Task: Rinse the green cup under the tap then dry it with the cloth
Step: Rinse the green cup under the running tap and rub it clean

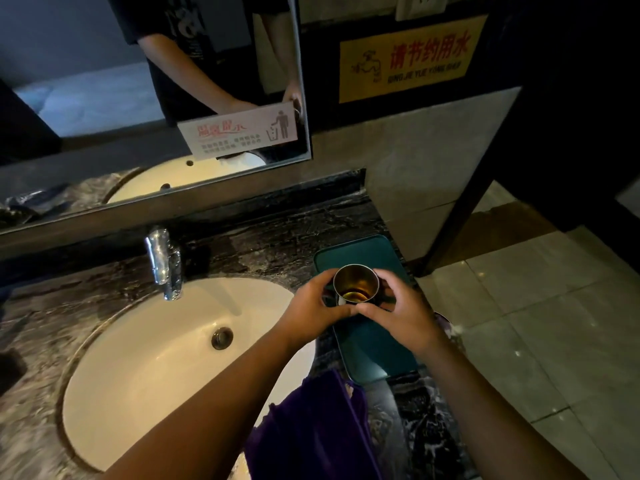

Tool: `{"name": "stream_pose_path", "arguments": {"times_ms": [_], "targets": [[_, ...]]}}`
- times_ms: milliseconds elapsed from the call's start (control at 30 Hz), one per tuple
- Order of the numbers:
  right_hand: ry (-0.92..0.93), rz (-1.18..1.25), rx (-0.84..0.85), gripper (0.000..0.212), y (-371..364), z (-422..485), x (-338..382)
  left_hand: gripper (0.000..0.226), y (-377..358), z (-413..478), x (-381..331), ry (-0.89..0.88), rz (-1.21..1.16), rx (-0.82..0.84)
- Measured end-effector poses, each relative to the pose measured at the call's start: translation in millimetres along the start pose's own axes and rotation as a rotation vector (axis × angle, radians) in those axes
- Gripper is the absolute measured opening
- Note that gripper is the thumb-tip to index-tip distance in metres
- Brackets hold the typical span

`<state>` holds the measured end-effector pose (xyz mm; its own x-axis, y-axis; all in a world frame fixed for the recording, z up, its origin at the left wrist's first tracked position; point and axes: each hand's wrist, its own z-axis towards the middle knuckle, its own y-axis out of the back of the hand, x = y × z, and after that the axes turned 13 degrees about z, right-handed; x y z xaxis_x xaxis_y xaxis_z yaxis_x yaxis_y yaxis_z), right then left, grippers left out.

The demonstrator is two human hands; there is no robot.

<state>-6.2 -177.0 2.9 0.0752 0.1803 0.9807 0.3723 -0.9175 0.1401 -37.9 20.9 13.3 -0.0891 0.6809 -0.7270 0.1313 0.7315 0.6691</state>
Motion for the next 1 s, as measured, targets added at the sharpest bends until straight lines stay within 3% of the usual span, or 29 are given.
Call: {"name": "stream_pose_path", "arguments": {"times_ms": [300,533,1000], "targets": [[0.028,0.022,0.151,0.049,-76,-20,41,0.06,59,-79,38,0.033,-0.043,-0.136],[-0.032,0.028,0.254,0.049,-156,-38,50,0.052,108,-144,87,0.111,-0.045,-0.147],[-0.144,-0.055,0.403,0.052,-251,-60,37,0.062,127,-227,163,0.226,-0.195,-0.163]]}}
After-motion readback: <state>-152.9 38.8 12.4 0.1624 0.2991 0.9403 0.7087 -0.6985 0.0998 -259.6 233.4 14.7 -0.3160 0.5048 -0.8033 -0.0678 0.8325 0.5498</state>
